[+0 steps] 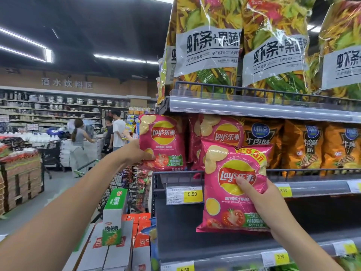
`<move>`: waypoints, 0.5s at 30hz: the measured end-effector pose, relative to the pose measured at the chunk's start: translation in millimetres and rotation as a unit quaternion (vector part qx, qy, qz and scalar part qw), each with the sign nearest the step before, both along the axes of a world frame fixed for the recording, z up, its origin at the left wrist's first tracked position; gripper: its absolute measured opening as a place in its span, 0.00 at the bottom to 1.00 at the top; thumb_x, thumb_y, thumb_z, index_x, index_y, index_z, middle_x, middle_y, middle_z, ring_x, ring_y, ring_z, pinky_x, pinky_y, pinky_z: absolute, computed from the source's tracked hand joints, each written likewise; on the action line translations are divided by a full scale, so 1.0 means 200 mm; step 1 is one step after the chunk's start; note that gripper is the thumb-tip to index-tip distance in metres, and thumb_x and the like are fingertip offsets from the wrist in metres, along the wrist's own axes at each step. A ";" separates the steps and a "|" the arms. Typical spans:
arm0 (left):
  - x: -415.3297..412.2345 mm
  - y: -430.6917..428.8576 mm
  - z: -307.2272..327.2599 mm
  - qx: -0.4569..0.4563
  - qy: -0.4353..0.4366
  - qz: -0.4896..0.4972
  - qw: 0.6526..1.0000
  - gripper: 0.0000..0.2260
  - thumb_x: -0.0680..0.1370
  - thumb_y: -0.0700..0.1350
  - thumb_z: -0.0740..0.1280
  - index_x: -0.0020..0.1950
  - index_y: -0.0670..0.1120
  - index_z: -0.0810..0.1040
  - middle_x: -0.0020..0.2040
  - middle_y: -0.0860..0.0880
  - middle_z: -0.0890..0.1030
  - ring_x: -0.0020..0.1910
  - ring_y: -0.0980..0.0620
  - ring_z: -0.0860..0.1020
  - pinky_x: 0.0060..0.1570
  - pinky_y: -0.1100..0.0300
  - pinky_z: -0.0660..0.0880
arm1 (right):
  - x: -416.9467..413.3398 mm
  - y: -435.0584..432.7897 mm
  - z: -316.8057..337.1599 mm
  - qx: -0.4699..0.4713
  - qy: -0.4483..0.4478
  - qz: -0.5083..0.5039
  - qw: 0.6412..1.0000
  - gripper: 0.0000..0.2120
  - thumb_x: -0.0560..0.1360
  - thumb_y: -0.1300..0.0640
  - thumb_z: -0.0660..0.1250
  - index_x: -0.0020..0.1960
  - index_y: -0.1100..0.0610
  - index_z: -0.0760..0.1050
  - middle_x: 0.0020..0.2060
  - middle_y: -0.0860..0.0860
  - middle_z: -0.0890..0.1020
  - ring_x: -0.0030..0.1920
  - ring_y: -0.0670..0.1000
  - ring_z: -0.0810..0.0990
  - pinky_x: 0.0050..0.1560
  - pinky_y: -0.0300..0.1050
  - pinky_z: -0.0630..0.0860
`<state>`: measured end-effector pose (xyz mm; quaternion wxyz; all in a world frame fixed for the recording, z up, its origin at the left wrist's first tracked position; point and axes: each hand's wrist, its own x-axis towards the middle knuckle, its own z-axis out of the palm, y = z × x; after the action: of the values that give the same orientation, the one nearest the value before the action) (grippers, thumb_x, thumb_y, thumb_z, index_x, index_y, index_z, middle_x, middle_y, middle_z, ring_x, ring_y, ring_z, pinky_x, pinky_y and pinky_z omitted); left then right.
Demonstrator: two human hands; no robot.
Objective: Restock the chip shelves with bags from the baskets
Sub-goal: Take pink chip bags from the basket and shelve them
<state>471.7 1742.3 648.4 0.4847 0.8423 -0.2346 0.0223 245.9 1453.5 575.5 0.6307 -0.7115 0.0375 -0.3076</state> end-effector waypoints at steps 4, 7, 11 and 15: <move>0.05 -0.06 -0.03 -0.068 -0.007 0.030 0.997 0.14 0.77 0.31 0.73 0.59 0.46 0.80 0.55 0.43 0.86 0.52 0.43 0.85 0.52 0.51 0.83 | 0.00 0.00 0.01 0.002 -0.002 0.003 1.000 0.18 0.68 0.43 0.73 0.56 0.47 0.76 0.41 0.46 0.88 0.40 0.51 0.88 0.37 0.48 0.83; 0.06 -0.11 -0.08 -0.146 -0.022 0.039 0.988 0.17 0.75 0.32 0.75 0.59 0.47 0.78 0.53 0.47 0.85 0.52 0.45 0.83 0.44 0.54 0.81 | 0.01 0.00 0.01 0.004 0.000 0.004 1.000 0.20 0.67 0.42 0.73 0.56 0.47 0.76 0.41 0.46 0.88 0.40 0.52 0.88 0.38 0.49 0.83; 0.08 -0.14 -0.18 -0.199 -0.039 0.057 0.977 0.39 0.69 0.49 0.83 0.74 0.48 0.66 0.66 0.49 0.80 0.65 0.46 0.79 0.64 0.40 0.78 | 0.01 -0.01 0.00 0.006 0.002 0.003 1.000 0.22 0.66 0.41 0.73 0.56 0.46 0.76 0.41 0.46 0.88 0.40 0.51 0.88 0.39 0.49 0.83; 0.10 -0.19 -0.21 -0.201 -0.068 0.097 0.972 0.52 0.68 0.50 0.84 0.82 0.47 0.55 0.74 0.46 0.74 0.73 0.45 0.73 0.73 0.40 0.71 | 0.02 -0.01 0.01 0.006 0.004 0.005 1.000 0.21 0.66 0.41 0.73 0.55 0.46 0.75 0.40 0.45 0.88 0.40 0.51 0.88 0.36 0.46 0.83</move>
<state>491.4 1705.2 606.7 0.6224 0.7430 -0.1747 0.1731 250.1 1451.4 577.5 0.6363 -0.7093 0.0384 -0.3011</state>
